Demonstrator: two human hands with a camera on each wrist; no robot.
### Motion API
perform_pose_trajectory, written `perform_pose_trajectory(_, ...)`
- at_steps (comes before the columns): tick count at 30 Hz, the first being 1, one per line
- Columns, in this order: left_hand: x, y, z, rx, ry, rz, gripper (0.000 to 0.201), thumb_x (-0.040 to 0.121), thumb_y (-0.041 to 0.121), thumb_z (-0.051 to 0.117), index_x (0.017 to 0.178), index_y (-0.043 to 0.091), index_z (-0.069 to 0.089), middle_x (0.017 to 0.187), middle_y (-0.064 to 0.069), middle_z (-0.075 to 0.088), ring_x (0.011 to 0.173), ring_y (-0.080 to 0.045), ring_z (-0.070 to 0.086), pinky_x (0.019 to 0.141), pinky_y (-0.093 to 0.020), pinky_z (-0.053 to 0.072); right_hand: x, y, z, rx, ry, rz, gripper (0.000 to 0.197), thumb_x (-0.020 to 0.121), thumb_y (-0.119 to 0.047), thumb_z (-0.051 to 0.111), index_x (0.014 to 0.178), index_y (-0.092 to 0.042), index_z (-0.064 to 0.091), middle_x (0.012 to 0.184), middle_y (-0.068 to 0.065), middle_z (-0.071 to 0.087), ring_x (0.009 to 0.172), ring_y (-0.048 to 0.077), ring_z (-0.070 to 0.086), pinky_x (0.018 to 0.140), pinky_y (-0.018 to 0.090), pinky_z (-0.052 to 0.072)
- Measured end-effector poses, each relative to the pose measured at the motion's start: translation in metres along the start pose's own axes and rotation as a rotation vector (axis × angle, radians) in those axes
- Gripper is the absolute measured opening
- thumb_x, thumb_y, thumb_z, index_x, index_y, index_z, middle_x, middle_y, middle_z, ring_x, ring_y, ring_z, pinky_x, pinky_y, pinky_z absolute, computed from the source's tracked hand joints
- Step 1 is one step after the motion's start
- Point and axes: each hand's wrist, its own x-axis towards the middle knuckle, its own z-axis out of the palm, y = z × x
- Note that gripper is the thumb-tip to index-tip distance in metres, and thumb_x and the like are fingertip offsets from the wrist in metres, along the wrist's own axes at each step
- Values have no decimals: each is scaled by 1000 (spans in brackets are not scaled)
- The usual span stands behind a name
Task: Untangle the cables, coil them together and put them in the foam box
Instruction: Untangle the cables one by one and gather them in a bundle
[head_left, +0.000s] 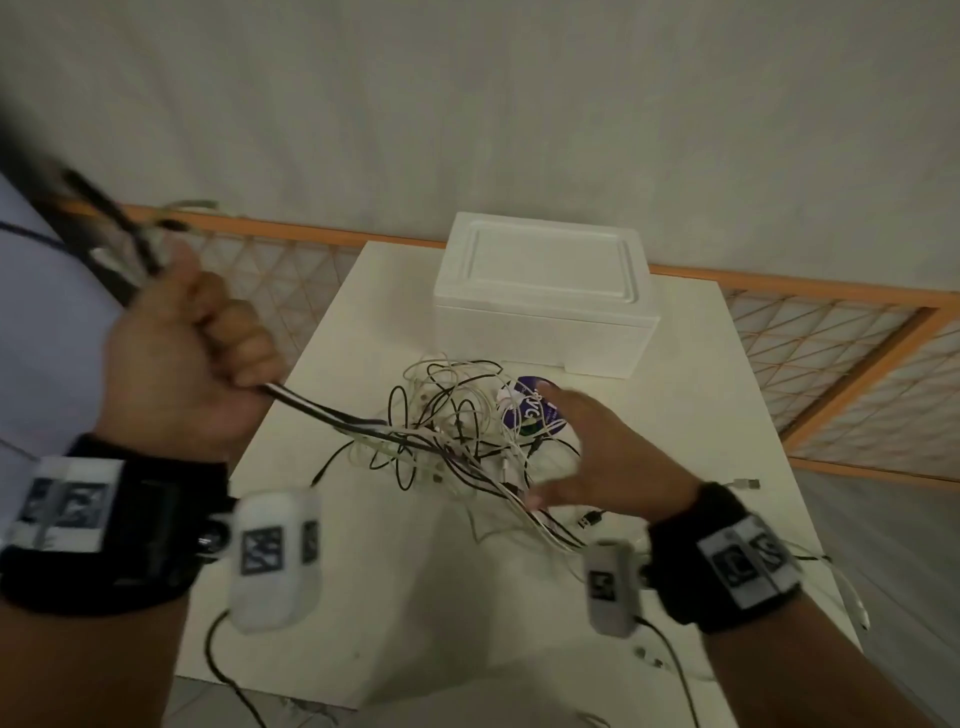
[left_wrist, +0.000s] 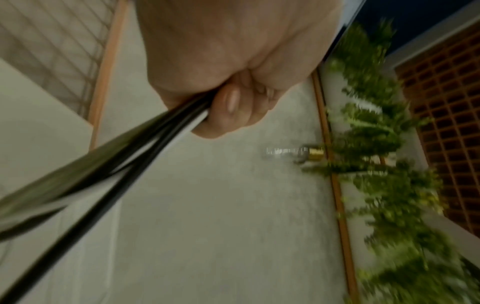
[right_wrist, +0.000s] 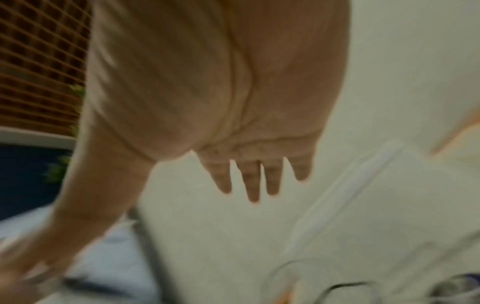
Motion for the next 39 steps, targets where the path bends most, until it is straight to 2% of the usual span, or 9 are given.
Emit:
perform_pose_trajectory(4,-25,-29,62,132,-96,-23,56,88,52,39,43,19,32,39,9,15,34,-8,9,36,-16,15,24,-77,38,27,43,-342,105,61,-51,82,146,-16,30,142,-2,47,129,8,40,110,27,26)
perform_pose_trajectory(7,-22,-27,55,92,-117,-26,55,86,53,41,44,20,31,38,9,18,32,-5,15,36,-16,16,33,-77,67,-141,14,-301,35,83,-29,67,113,-16,55,98,2,68,94,23,61,81,29,45)
perform_pose_trajectory(10,-17,-8,21,-7,-83,-31,57,93,51,38,46,19,35,41,8,18,37,-9,13,36,-19,21,18,-22,74,-191,-47,-161,14,92,-29,54,100,-18,56,87,3,65,80,22,61,70,31,46)
perform_pose_trajectory(16,-25,-11,-46,-168,128,26,54,94,41,44,44,22,38,43,11,29,34,-3,30,35,-15,31,-41,80,34,-28,33,239,27,89,-32,64,67,-24,51,56,-8,55,51,-3,53,54,13,38)
perform_pose_trajectory(20,-26,-40,-80,-351,-5,-93,53,103,35,29,70,8,59,66,-6,58,65,-18,60,79,-28,50,-67,96,-11,-32,98,270,26,81,-27,72,63,-11,62,52,-11,51,50,0,48,52,14,34)
perform_pose_trajectory(27,-30,-100,-105,-484,501,-228,45,97,30,47,53,20,46,49,10,40,34,-4,28,36,-10,29,-89,120,-14,16,-78,532,81,72,-78,23,64,-13,71,45,0,46,40,10,41,50,21,35)
perform_pose_trajectory(29,-34,-118,-108,-414,536,-308,45,97,32,46,55,21,37,43,7,28,34,-5,17,32,-15,21,-78,134,6,-185,-91,446,82,82,-74,12,68,-18,70,50,-2,56,44,2,52,49,16,34)
perform_pose_trajectory(33,-34,-148,-121,-319,630,-330,39,97,23,49,62,23,32,47,7,25,35,-8,24,36,-20,24,-9,75,33,-302,19,255,19,90,-44,58,94,-30,70,90,-19,57,86,0,54,75,15,35)
perform_pose_trajectory(39,-32,-167,-125,-314,786,-387,40,98,38,50,65,20,37,47,2,37,37,-11,36,38,-18,37,102,-76,114,-125,-307,-387,23,95,-30,53,104,-14,67,101,1,67,91,14,58,81,28,44)
